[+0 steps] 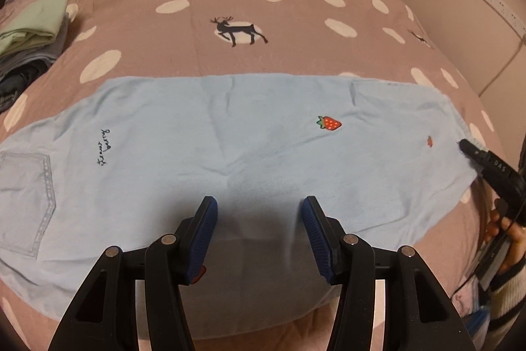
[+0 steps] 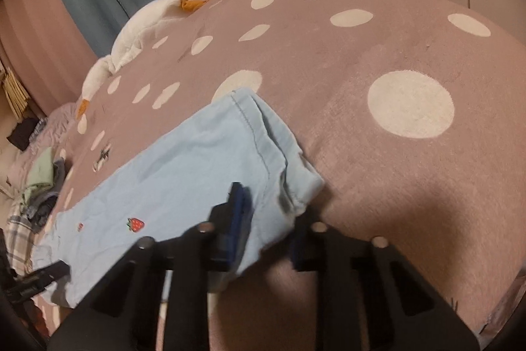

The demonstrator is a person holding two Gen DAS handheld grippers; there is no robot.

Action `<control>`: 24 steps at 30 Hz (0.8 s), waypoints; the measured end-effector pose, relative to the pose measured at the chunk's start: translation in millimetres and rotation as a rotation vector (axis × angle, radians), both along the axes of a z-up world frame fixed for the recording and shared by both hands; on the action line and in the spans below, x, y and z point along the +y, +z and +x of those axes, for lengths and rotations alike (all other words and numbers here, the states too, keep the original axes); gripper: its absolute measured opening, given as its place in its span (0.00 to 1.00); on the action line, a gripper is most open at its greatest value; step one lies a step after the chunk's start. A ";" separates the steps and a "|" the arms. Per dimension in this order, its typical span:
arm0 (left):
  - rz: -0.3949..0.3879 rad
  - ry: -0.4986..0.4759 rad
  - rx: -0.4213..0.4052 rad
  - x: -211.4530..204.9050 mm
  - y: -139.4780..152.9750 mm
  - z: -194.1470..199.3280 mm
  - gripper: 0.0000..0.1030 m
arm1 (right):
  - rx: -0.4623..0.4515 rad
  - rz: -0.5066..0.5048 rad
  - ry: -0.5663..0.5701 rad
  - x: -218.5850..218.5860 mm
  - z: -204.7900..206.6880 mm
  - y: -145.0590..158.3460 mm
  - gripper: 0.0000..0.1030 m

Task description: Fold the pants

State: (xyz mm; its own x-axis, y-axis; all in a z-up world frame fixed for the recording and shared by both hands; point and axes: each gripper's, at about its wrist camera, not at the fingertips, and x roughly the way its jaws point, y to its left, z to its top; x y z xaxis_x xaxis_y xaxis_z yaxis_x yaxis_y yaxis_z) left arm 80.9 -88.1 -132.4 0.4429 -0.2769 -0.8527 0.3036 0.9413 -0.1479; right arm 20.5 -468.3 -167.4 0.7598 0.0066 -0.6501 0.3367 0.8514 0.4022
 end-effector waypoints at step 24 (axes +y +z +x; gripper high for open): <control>0.013 0.005 -0.006 2.4 -2.8 0.1 0.52 | 0.019 -0.047 0.005 -2.7 10.0 11.4 0.07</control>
State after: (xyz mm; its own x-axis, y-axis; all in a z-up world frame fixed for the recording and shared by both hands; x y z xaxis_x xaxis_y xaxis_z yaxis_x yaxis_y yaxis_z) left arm 80.9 -85.7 -135.3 0.4492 -0.2635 -0.8537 0.2999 0.9446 -0.1337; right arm 30.5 -471.0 -156.0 0.7475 -0.0210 -0.6639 0.3398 0.8710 0.3550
